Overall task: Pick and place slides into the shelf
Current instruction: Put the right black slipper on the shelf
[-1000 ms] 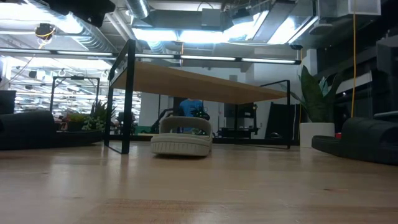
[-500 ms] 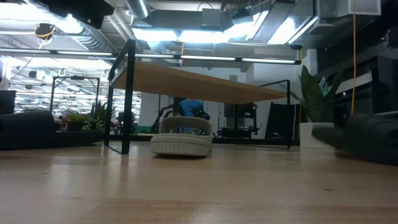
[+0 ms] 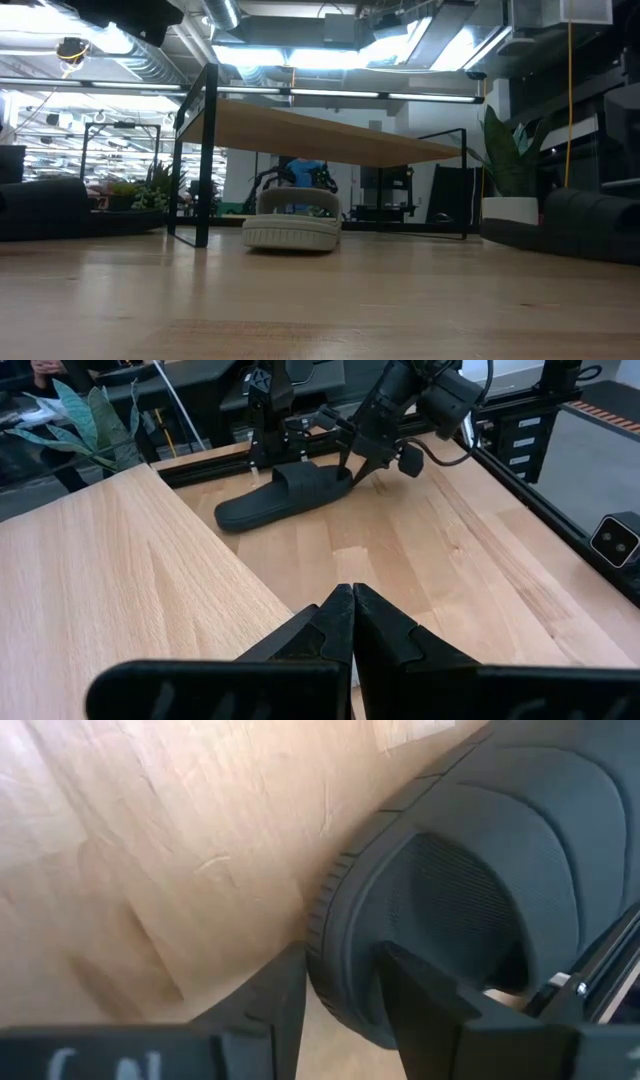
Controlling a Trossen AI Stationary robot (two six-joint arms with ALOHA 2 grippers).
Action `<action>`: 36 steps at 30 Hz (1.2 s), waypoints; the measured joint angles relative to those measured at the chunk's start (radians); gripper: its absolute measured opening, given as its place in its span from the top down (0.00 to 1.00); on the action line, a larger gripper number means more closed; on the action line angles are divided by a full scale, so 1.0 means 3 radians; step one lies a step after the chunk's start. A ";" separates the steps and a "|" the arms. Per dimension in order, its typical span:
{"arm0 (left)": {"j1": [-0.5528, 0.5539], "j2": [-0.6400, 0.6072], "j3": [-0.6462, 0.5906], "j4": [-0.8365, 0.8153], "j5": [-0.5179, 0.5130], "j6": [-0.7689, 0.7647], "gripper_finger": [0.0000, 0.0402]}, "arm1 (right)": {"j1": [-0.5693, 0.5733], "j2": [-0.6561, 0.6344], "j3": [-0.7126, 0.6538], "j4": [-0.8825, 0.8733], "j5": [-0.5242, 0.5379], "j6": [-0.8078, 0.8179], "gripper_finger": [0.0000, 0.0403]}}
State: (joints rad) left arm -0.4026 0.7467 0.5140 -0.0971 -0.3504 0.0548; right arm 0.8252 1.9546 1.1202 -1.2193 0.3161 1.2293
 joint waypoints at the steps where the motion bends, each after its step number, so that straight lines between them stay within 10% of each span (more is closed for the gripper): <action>1: 0.0001 0.0000 0.0000 0.0000 0.0000 0.0001 1.00 | -0.0001 0.0000 0.0000 -0.0004 0.0003 0.0000 0.68; 17: 0.0000 0.0000 0.0000 -0.0003 0.0000 0.0002 1.00 | -0.0162 -0.0009 -0.0177 0.0203 0.0011 -0.0003 0.90; 36: 0.0000 0.0000 0.0000 -0.0003 0.0000 0.0005 1.00 | -0.0174 0.0012 0.0178 -0.0254 0.0002 0.0093 0.91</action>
State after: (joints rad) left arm -0.4024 0.7468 0.5140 -0.0978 -0.3504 0.0563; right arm 0.7731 1.9583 1.1737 -1.2956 0.3167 1.2572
